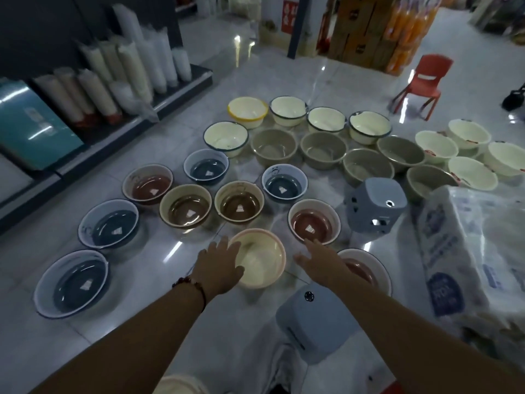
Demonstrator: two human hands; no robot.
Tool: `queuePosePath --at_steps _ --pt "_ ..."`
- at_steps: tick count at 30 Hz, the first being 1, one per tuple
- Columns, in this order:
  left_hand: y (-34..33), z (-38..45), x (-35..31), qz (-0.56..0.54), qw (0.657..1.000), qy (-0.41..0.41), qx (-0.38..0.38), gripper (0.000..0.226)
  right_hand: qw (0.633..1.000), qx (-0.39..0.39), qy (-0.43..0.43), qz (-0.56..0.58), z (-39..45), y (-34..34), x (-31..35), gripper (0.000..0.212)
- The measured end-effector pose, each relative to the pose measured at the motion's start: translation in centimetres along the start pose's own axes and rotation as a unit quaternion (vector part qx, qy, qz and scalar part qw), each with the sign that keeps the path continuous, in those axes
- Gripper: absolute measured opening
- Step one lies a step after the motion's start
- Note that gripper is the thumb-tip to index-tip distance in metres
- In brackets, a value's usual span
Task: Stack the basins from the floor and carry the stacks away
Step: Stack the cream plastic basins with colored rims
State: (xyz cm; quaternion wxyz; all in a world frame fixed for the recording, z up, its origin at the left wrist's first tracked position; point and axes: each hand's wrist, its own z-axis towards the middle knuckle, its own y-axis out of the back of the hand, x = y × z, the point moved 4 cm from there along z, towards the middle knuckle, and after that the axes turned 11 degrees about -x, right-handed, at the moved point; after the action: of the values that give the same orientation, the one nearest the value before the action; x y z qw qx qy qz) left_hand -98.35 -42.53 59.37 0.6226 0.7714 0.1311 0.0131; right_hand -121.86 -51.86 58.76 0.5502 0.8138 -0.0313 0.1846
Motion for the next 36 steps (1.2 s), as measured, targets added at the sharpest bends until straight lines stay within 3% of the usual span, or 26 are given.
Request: queuePosePath --at_steps 8,13,23,36 --pt "-1.7 3.4 2.4 -0.022 0.994 0.098 0.045 0.069 0.996 0.051 0.031 -0.062 7.4 -2.0 -2.0 0.071" --pt "-3.5 5.8 4.4 -0.034 0.991 0.115 0.064 0.069 0.989 0.076 0.066 -0.106 11.0 -2.9 -0.6 0.069" --pt "-7.0 15.2 11.6 -0.045 0.986 0.096 0.132 0.070 0.978 0.131 0.016 -0.162 20.8 -6.3 2.6 0.079" --pt "-6.6 24.0 15.7 -0.049 0.984 0.080 0.154 0.068 0.986 0.096 0.002 -0.134 31.0 -3.7 8.5 0.075"
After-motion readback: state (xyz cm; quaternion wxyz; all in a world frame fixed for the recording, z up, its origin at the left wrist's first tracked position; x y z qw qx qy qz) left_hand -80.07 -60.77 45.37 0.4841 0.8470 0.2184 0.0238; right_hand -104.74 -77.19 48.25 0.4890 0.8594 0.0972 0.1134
